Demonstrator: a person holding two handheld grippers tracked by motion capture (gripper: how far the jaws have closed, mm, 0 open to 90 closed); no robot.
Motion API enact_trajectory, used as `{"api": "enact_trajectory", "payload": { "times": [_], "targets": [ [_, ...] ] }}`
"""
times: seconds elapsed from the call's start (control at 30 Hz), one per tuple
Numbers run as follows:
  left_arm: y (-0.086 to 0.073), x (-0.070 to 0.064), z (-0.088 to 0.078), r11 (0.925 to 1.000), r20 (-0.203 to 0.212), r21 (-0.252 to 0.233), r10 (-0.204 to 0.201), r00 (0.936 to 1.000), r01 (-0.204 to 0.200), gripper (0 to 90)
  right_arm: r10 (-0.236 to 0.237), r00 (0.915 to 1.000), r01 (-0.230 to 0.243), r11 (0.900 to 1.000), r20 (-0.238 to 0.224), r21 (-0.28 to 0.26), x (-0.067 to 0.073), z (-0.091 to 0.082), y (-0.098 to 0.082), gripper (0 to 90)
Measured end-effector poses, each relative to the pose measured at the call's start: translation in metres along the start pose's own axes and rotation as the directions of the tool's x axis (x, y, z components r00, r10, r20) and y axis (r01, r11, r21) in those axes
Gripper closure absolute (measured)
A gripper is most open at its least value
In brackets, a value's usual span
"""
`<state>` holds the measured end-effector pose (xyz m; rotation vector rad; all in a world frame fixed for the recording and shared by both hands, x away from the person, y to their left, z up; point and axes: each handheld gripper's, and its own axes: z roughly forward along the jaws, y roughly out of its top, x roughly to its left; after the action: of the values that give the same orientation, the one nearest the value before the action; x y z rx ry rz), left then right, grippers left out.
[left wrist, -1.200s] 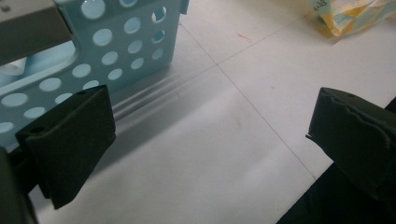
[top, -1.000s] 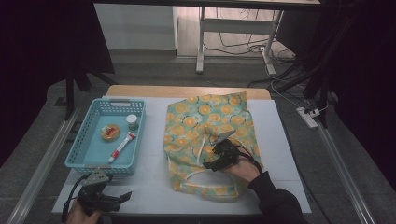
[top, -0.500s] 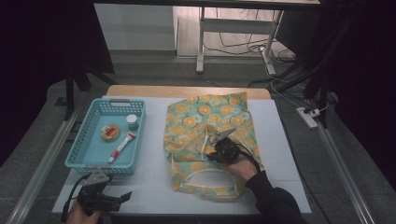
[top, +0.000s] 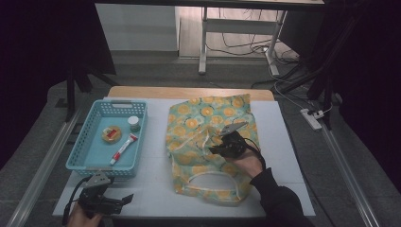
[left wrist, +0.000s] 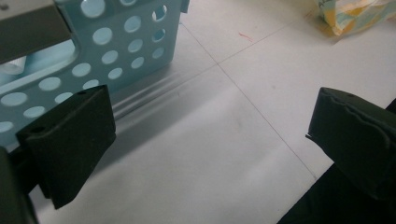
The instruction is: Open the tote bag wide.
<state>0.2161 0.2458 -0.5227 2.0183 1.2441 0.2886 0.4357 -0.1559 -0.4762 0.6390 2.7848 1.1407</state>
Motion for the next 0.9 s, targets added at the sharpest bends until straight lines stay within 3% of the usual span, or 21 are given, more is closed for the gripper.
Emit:
{"api": "enact_trajectory", "payload": {
  "times": [0.1,0.37,0.6,0.9],
  "targets": [
    [0.0,0.0,0.0,1.0,0.0,0.0,0.0,1.0,0.0,0.6,0.013,0.9999,-0.013,0.999,-0.01,-0.029,0.0,-0.003,0.008,90.0],
    [0.0,0.0,0.0,1.0,0.001,-0.003,0.0,1.0,0.0,0.6,-0.022,0.9995,0.022,0.999,0.022,-0.036,-0.001,-0.012,0.03,90.0],
    [0.0,0.0,0.0,1.0,0.001,-0.002,-0.001,1.0,0.001,0.6,-0.014,0.9997,0.016,0.997,0.021,-0.075,-0.01,-0.021,0.048,90.0],
    [0.0,0.001,0.0,1.0,0.003,-0.005,-0.003,1.0,0.003,0.6,-0.022,0.9991,0.025,0.996,0.037,-0.089,-0.012,-0.027,0.067,90.0]
  ]
}}
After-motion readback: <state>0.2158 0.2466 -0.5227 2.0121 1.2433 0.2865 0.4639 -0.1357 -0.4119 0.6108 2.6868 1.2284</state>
